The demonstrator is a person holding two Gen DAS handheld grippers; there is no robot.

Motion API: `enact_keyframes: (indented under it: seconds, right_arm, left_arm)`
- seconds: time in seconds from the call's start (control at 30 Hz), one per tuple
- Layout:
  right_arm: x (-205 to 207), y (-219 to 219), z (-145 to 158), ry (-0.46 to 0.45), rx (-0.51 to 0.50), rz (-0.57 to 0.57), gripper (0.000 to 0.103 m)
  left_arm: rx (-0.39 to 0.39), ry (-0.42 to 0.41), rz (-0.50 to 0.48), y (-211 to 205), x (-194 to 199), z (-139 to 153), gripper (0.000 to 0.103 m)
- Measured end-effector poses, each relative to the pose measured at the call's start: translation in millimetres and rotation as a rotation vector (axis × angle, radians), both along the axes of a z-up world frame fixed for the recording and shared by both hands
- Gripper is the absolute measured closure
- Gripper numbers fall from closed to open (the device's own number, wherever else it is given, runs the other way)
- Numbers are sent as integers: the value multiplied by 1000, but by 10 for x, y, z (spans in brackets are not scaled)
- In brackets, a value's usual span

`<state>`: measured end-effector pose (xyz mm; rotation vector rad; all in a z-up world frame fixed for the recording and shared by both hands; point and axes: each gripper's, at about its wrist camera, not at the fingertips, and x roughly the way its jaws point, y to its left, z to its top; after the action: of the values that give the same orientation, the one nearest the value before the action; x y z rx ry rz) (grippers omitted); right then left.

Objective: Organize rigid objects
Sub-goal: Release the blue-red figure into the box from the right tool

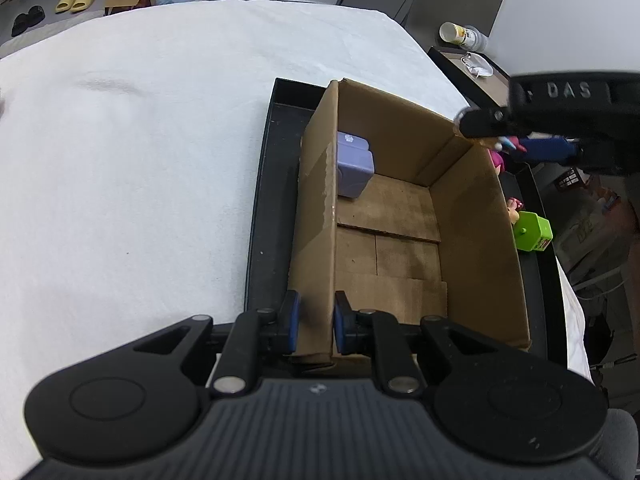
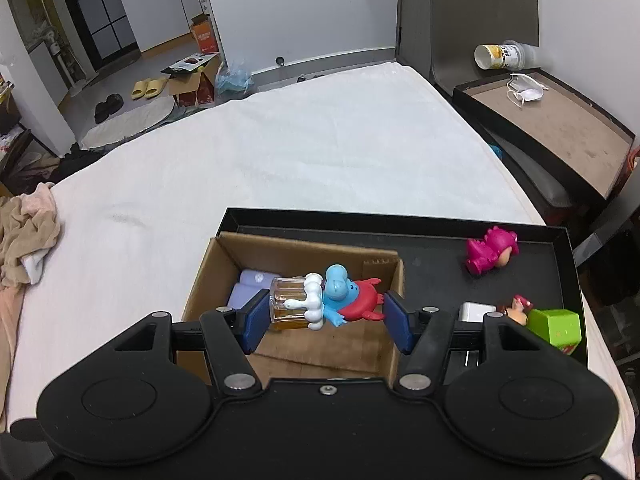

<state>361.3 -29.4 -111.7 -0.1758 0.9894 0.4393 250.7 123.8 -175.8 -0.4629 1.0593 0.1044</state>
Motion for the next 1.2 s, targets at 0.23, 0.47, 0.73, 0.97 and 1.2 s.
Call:
enact_keyframes:
  seconds: [0.23, 0.47, 0.73, 0.97, 1.2]
  right_arm:
    - [51, -55, -20, 11, 19, -18, 33]
    - [-44, -362, 11, 33, 49, -50, 30]
    - [-150, -731, -13, 39, 57, -97, 25]
    - [-157, -993, -113, 51, 51, -127, 22]
    - [-149, -1269, -179, 49, 55, -165, 21]
  left_arm:
    - [-3, -3, 0, 2, 12, 1, 86]
    - [6, 1, 1, -8, 24, -13, 87]
    - [6, 1, 1, -4, 7, -6, 87]
    - [20, 9, -4, -34, 26, -4, 87]
    - [39, 23, -10, -67, 50, -13, 87]
